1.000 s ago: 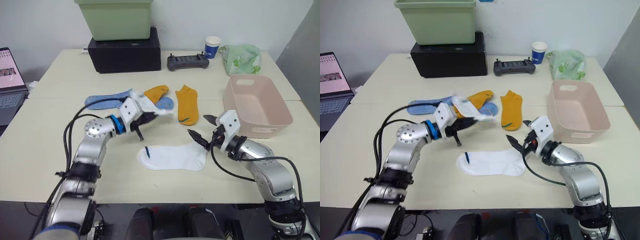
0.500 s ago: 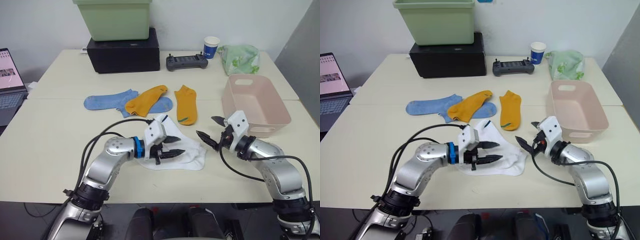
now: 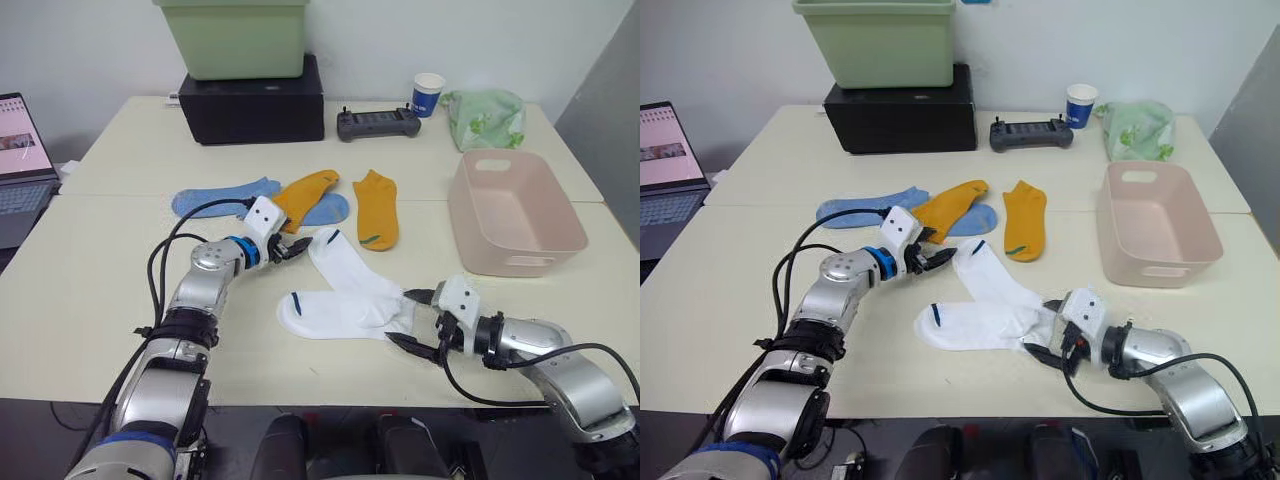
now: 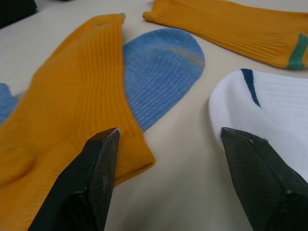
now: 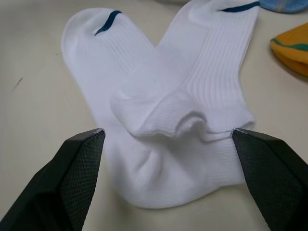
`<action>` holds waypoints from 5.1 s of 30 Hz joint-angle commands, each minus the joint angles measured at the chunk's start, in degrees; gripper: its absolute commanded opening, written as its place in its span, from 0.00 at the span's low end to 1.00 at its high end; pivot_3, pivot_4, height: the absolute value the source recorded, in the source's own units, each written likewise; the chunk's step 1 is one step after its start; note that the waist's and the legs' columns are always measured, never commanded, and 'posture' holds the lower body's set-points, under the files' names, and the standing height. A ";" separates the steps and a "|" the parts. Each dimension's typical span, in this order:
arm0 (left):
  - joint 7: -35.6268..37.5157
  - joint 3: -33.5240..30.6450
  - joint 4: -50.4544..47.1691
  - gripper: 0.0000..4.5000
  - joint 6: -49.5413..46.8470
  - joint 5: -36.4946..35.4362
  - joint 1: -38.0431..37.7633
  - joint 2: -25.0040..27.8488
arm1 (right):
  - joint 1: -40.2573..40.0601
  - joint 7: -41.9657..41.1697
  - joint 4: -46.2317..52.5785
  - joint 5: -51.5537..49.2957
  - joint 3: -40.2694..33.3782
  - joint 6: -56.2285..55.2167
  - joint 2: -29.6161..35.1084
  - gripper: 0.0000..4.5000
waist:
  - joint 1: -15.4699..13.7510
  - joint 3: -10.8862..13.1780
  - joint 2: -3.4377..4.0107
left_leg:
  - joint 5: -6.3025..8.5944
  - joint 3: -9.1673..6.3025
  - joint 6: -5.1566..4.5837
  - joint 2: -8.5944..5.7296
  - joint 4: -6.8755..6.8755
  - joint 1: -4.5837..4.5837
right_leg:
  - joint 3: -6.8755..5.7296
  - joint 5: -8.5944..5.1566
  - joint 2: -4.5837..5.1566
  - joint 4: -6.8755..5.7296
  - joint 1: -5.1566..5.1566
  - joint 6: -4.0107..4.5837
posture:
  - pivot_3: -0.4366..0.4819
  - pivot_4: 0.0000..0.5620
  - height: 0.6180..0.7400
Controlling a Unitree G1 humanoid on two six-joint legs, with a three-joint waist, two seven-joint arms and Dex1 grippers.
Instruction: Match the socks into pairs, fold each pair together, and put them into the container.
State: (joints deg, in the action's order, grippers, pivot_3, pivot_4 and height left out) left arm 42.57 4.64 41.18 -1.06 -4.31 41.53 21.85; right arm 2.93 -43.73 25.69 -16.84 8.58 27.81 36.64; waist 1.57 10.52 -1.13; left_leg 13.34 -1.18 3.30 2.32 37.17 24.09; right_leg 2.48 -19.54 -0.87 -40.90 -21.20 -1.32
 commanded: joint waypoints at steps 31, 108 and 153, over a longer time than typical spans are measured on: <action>8.98 -8.79 -25.34 0.00 -21.63 -13.83 -10.82 4.96 | 3.43 0.33 0.93 -5.68 -8.04 1.18 -1.30 0.00 | 0.19 -0.01 0.01 | -0.09 -0.04 0.15 0.31 -0.01 -0.06 | 0.04 0.00 -0.01 -0.07 0.02 0.00 | 0.48 0.27 1.00; -5.63 -19.43 -66.31 0.00 -49.67 -39.71 -35.78 7.60 | 18.47 15.60 -3.90 -36.73 -28.48 48.49 -12.93 0.01 | 0.35 -0.01 0.02 | -0.03 -0.09 0.05 0.37 -0.12 -0.02 | 0.21 0.00 0.13 0.02 0.01 0.00 | 0.48 0.27 1.00; -4.10 -13.33 -63.96 0.00 -40.56 -34.04 -43.34 9.26 | 9.38 16.84 -3.89 -34.40 -18.29 37.85 -10.22 0.01 | 0.27 -0.01 0.02 | -0.02 -0.06 0.04 0.34 -0.17 0.00 | 0.24 -0.02 0.03 0.09 -0.05 -0.02 | 0.48 0.27 1.00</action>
State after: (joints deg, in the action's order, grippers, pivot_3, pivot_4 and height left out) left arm 38.14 -8.79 -22.91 -43.15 -39.32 -1.66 30.50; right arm 12.16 -26.12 21.49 -51.22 -9.82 66.96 25.78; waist 1.84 10.52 -1.11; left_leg 13.32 -1.24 3.34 2.65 37.00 24.09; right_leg 2.72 -19.55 -0.84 -40.81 -21.25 -1.33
